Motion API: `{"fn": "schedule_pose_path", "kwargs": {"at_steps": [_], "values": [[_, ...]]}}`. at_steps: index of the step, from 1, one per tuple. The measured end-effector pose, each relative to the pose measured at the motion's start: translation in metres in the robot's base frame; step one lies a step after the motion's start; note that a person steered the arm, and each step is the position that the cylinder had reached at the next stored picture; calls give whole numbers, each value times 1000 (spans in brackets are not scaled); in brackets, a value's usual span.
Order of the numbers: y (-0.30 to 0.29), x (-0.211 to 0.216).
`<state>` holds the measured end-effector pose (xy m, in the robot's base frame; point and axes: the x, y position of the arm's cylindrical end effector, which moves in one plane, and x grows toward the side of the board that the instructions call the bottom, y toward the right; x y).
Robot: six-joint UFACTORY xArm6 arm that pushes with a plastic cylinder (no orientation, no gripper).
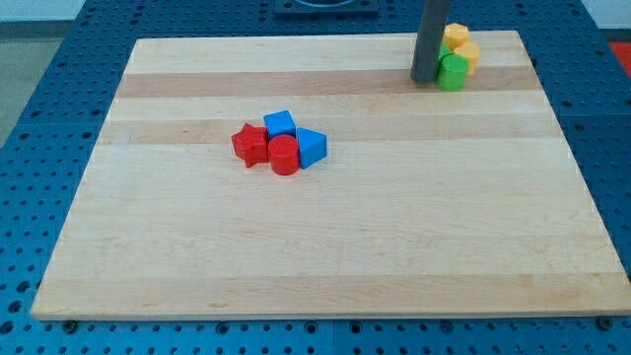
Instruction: Push the yellow hexagon towards the top center
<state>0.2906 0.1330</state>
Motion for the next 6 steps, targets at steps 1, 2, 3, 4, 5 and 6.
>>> {"fn": "schedule_pose_path", "kwargs": {"at_steps": [1, 2, 3, 4, 5, 6], "values": [[0, 0], [0, 0], [0, 3], [-1, 3], [-10, 30], [-19, 57]]}}
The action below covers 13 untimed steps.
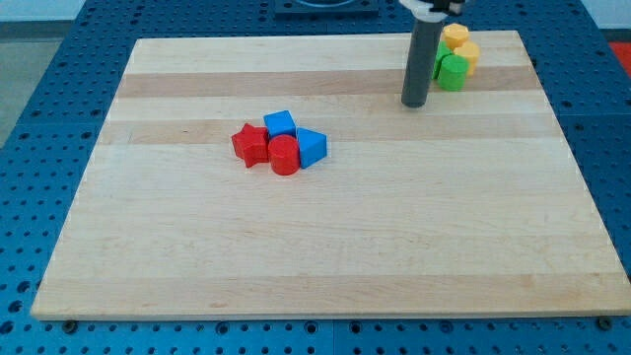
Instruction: Push the yellow hexagon towards the top center
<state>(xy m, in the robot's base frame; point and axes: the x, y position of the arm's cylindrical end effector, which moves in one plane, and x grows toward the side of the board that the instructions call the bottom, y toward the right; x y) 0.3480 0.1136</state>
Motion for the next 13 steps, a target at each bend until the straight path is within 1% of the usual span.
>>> {"fn": "schedule_pose_path", "kwargs": {"at_steps": [1, 2, 3, 4, 5, 6, 7, 8, 9, 10, 11, 12, 13], "values": [[-3, 37], [4, 94], [70, 129], [133, 84], [195, 20], [202, -74], [186, -140], [102, -148], [-4, -113], [-35, -102], [-37, -145], [17, -139], [4, -156]]}}
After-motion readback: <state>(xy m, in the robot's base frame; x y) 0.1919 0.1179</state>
